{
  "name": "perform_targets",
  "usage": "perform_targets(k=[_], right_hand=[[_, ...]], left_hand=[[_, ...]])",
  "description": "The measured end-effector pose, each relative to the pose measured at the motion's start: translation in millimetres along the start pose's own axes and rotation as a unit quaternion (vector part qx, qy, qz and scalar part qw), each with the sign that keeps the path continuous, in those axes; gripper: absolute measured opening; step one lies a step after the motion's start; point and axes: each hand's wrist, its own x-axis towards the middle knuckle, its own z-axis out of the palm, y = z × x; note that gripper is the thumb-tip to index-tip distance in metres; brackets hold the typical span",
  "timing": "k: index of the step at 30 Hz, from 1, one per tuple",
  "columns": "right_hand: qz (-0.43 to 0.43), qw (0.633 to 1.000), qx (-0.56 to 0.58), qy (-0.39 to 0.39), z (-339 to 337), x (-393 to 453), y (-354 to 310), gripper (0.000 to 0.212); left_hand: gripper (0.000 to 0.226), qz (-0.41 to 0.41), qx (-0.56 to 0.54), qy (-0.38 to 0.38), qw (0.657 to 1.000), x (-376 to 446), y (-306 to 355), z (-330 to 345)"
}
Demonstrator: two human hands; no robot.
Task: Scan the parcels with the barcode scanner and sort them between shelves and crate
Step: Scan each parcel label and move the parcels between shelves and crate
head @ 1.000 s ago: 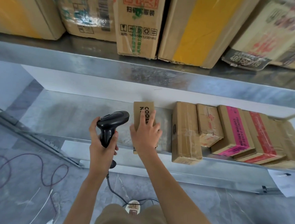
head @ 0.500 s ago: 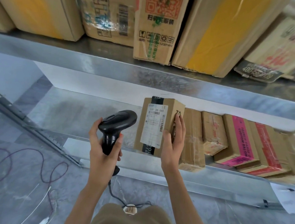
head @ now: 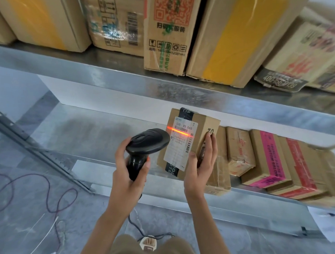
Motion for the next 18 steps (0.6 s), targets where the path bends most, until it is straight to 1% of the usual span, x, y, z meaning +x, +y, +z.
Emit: perform_targets(k=[5, 13, 18], right_hand=[[0.003, 1.0, 0.0, 0.002, -3.2, 0.5, -0.7, 0.06], [0.019, 1.0, 0.007, 0.001, -7.8, -3.1, -5.8, 0.061], [0.025, 1.0, 0.0, 0.004, -8.9, -5.4, -8.9, 0.062]], left_hand=[[0.074, 0.007, 0.015, -0.01, 1.0, -1.7, -1.8, 1.4], [0.075, 0.019, 0.002, -0.011, 1.0, -4.0, 3.5, 3.1], [0.066, 0.016, -0.002, -0.013, 1.0, -6.2, 2.5, 2.1]])
